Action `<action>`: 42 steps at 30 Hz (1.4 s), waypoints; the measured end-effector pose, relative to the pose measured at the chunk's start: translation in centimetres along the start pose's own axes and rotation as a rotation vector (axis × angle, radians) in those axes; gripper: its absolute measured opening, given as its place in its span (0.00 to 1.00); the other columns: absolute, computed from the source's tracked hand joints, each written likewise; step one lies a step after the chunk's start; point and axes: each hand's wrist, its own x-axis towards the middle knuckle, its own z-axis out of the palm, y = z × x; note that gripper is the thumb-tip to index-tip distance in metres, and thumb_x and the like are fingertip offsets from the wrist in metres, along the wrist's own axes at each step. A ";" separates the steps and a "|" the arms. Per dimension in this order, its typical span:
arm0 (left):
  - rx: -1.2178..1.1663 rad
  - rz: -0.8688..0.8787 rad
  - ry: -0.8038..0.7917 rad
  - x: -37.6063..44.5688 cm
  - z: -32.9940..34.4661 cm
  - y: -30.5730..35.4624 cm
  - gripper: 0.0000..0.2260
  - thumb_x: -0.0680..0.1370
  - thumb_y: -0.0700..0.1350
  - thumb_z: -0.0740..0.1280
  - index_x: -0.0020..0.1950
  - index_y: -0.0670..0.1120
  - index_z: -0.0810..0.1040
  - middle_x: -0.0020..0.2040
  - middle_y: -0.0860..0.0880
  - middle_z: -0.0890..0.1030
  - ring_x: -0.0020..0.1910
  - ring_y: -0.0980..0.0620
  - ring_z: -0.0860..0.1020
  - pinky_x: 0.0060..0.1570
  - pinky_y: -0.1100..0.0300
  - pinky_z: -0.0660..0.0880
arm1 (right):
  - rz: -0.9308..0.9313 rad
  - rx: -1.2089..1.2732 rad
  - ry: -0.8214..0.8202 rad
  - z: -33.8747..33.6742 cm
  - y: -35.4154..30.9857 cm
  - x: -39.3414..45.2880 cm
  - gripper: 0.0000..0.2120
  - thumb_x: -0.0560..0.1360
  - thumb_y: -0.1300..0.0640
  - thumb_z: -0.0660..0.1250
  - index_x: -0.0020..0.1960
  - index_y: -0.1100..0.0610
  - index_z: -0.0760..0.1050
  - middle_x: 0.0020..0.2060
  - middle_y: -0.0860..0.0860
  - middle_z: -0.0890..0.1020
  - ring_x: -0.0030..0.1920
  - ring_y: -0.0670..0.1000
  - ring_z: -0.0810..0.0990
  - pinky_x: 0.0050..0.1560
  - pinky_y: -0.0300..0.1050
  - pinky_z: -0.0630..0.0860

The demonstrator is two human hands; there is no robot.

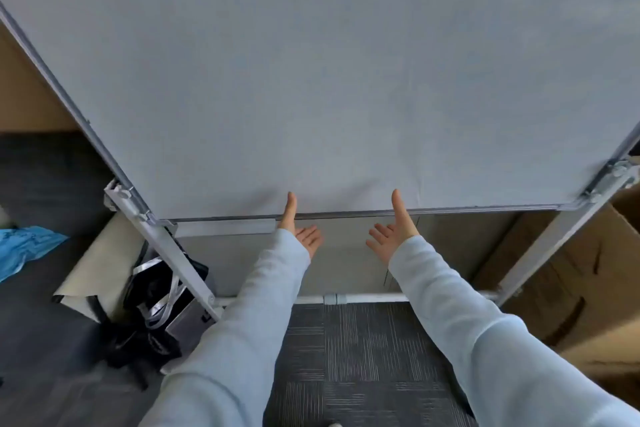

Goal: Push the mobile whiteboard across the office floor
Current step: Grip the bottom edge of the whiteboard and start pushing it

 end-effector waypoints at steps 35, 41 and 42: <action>-0.233 0.209 0.127 -5.6 -1.8 -7.0 0.35 0.66 0.69 0.66 0.59 0.42 0.70 0.60 0.43 0.75 0.58 0.45 0.75 0.62 0.55 0.69 | 0.060 0.013 0.053 -3.7 1.8 -1.4 0.58 0.56 0.29 0.74 0.75 0.58 0.58 0.70 0.58 0.69 0.70 0.56 0.69 0.71 0.49 0.64; -0.329 0.269 0.203 -10.3 -2.8 -12.5 0.37 0.63 0.69 0.69 0.60 0.43 0.69 0.64 0.41 0.74 0.61 0.45 0.74 0.66 0.54 0.67 | 0.091 -0.068 0.000 -7.4 2.5 -5.5 0.56 0.57 0.28 0.72 0.74 0.57 0.60 0.69 0.59 0.69 0.68 0.56 0.70 0.71 0.48 0.64; -0.344 0.281 0.219 -11.2 -3.1 -13.5 0.38 0.63 0.69 0.69 0.60 0.43 0.69 0.64 0.41 0.74 0.61 0.45 0.74 0.67 0.53 0.67 | 0.104 -0.088 -0.015 -8.2 2.8 -6.4 0.56 0.57 0.28 0.72 0.74 0.57 0.60 0.68 0.59 0.69 0.68 0.56 0.70 0.71 0.48 0.64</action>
